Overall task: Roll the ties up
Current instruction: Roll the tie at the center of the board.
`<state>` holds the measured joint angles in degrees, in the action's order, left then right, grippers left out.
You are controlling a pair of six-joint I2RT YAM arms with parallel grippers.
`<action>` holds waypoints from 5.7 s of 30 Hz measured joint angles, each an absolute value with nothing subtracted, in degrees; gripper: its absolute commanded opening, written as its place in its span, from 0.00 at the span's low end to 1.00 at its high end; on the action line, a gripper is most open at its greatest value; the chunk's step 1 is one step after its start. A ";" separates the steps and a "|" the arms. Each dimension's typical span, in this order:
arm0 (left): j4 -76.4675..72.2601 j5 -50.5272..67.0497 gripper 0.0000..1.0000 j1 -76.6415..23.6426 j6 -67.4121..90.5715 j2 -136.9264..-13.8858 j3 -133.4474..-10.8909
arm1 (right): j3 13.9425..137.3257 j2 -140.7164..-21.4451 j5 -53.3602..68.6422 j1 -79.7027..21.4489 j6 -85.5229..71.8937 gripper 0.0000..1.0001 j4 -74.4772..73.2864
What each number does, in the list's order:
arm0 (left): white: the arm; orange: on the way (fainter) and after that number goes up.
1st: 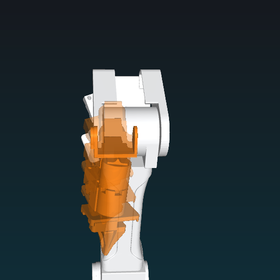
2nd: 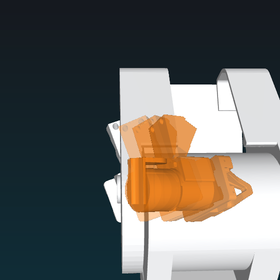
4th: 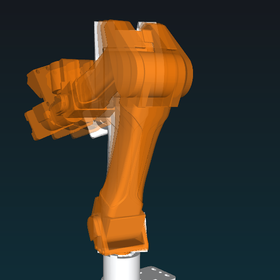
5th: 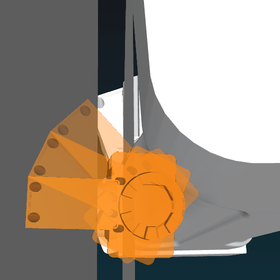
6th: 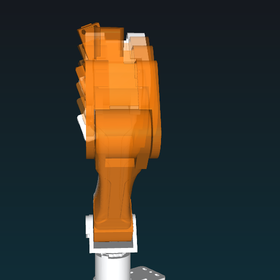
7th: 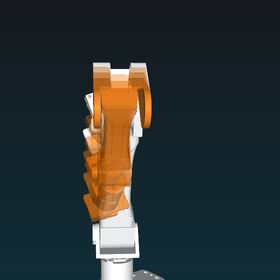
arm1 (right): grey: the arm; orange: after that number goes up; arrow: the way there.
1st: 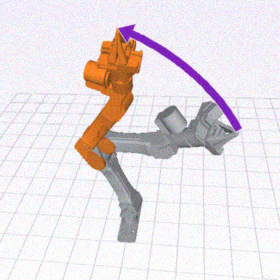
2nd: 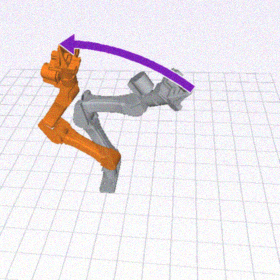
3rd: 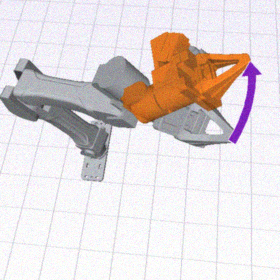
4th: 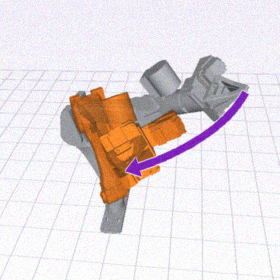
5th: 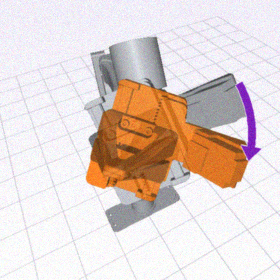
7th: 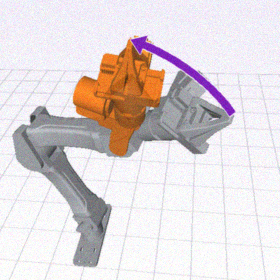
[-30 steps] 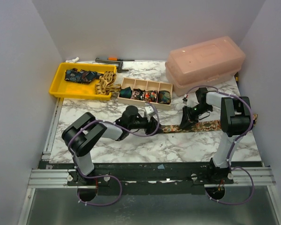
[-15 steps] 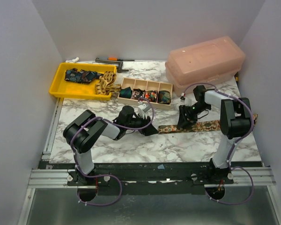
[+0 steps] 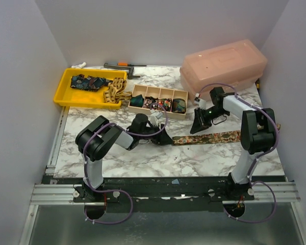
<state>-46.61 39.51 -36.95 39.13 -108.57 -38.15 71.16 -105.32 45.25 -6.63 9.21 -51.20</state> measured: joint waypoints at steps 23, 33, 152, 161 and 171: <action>-50.35 43.40 0.22 -38.52 45.23 -112.14 -42.33 | 66.54 -113.36 43.99 -12.91 4.43 0.08 -43.70; -53.52 44.62 0.22 -41.54 46.44 -113.97 -47.99 | 66.98 -113.14 43.79 -12.91 4.80 0.10 -44.45; -48.51 41.65 0.70 -42.11 38.04 -115.44 -50.70 | 68.31 -114.43 44.45 -6.39 9.47 0.16 -53.63; -38.09 39.64 0.77 -42.11 9.28 -106.08 -48.73 | 68.34 -114.43 44.31 -6.39 10.50 0.16 -53.65; -33.95 34.87 0.80 -46.28 -9.52 -112.03 -52.40 | 69.21 -114.43 43.86 -6.42 13.23 0.16 -54.11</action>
<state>-33.95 34.87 -46.28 -9.52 -112.03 -52.40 69.21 -114.43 43.86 -6.42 13.23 -54.11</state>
